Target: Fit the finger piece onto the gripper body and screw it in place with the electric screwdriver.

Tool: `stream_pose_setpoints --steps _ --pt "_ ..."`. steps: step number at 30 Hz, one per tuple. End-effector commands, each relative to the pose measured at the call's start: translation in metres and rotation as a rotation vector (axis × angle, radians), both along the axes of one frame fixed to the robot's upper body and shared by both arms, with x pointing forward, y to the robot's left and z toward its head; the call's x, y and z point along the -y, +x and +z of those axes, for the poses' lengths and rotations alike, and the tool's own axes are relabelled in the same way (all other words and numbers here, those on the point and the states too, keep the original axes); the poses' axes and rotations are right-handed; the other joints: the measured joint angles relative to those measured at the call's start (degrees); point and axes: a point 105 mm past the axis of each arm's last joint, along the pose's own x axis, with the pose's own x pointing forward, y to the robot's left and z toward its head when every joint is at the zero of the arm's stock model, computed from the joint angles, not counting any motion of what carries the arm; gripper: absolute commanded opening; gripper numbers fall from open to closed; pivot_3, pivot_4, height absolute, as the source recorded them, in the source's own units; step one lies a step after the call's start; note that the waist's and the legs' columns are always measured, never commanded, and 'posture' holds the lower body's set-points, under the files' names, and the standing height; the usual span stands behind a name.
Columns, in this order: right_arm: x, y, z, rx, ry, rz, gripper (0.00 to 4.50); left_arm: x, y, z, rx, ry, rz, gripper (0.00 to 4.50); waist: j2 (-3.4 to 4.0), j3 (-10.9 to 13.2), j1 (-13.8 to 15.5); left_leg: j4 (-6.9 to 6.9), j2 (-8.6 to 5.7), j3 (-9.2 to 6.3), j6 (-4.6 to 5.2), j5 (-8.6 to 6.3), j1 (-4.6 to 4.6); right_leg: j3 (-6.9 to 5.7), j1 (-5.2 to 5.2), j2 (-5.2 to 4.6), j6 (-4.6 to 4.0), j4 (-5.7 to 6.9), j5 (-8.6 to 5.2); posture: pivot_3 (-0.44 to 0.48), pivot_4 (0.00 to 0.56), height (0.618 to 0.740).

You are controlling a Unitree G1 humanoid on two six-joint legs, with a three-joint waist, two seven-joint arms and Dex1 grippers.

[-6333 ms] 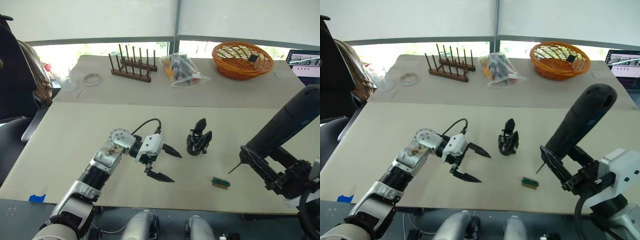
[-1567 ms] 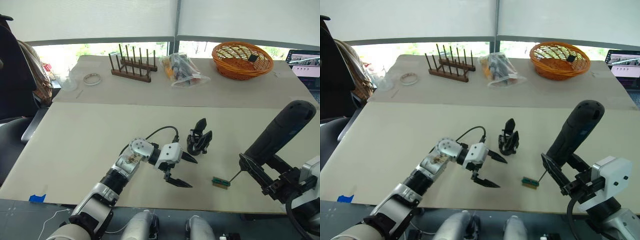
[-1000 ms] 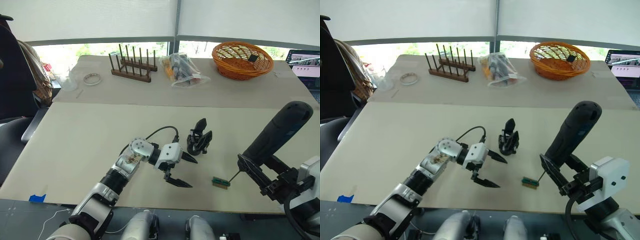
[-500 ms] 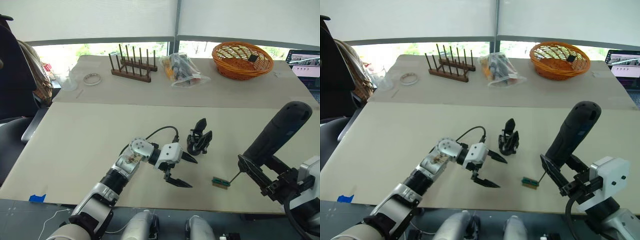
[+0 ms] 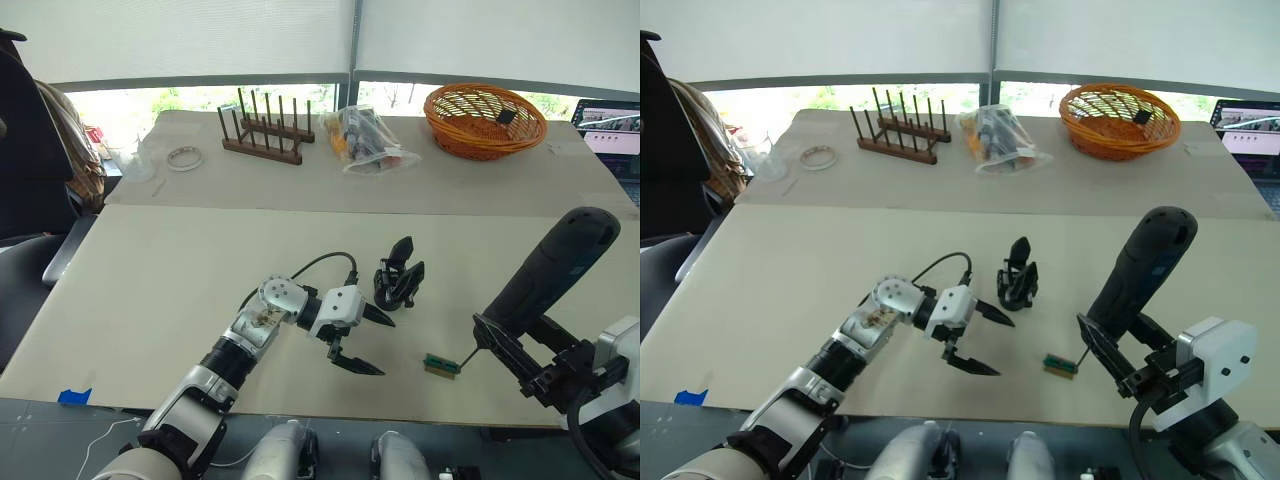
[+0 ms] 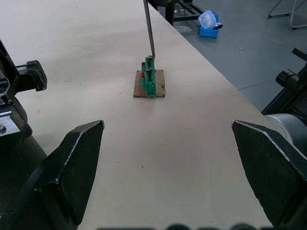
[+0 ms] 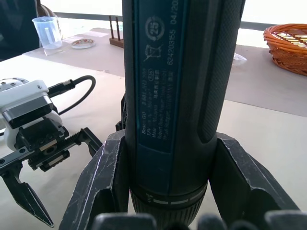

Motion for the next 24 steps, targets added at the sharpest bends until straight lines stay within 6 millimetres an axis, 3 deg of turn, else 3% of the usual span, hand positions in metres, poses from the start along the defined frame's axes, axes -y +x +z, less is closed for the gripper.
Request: stream_pose_setpoints --steps 1,24 --pt "-0.0036 -0.0027 0.0149 0.082 -0.017 0.013 1.93 0.0024 0.0013 0.0113 0.041 -0.035 -0.013 4.5 0.0 0.0 0.0 0.0 0.0 0.0 0.0 0.0 0.0 0.0 0.0 0.0 0.0 0.0 0.0 0.0 0.15 0.74" --pt "-0.0007 -0.002 0.0181 0.096 -0.022 0.011 1.93 0.0022 0.0014 0.0103 0.039 -0.037 -0.011 4.5 0.0 0.0 0.0 0.0 0.0 0.0 0.0 0.0 0.0 0.0 0.0 0.0 0.0 0.0 0.0 0.0 0.15 0.74"
